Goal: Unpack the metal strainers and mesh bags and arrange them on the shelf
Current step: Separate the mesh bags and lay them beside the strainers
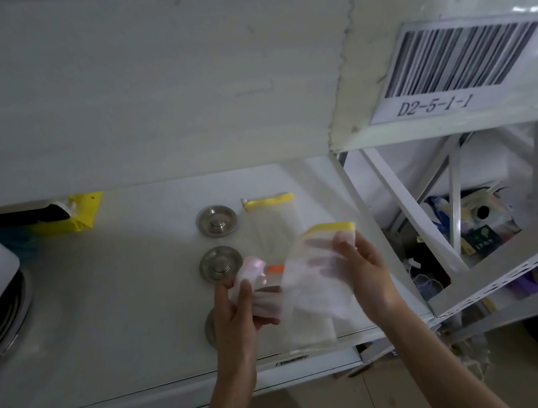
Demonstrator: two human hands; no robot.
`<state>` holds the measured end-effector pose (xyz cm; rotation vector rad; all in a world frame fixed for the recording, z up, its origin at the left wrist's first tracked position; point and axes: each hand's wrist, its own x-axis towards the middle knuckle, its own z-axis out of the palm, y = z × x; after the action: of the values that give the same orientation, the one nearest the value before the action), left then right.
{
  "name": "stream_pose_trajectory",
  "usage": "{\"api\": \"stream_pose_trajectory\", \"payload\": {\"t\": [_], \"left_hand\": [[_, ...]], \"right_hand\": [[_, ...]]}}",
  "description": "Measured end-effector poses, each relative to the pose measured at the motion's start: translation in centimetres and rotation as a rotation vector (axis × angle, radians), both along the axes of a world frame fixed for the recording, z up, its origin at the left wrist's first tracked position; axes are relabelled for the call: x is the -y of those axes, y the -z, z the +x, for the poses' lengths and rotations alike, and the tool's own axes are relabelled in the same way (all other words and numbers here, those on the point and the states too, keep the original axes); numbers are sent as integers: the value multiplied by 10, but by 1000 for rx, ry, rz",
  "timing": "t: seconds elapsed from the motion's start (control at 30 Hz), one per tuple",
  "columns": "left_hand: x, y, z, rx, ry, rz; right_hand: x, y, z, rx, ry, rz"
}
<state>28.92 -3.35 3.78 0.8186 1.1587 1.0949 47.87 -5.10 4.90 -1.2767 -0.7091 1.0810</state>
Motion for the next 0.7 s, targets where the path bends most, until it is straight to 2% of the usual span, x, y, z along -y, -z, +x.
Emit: {"api": "stream_pose_trajectory", "payload": {"t": [0.17, 0.33, 0.5, 0.6, 0.7], "left_hand": [[5, 0, -3, 22, 21, 25], [8, 9, -7, -15, -6, 27], [11, 14, -10, -43, -27, 28], [13, 17, -8, -39, -28, 26], [16, 19, -5, -38, -19, 9]], "right_hand": [[-50, -7, 54, 165, 85, 3], [-112, -4, 101, 132, 120, 6], [-153, 18, 129, 134, 81, -167], [-165, 56, 135, 347, 62, -358], [-161, 86, 138, 783, 48, -568]]}}
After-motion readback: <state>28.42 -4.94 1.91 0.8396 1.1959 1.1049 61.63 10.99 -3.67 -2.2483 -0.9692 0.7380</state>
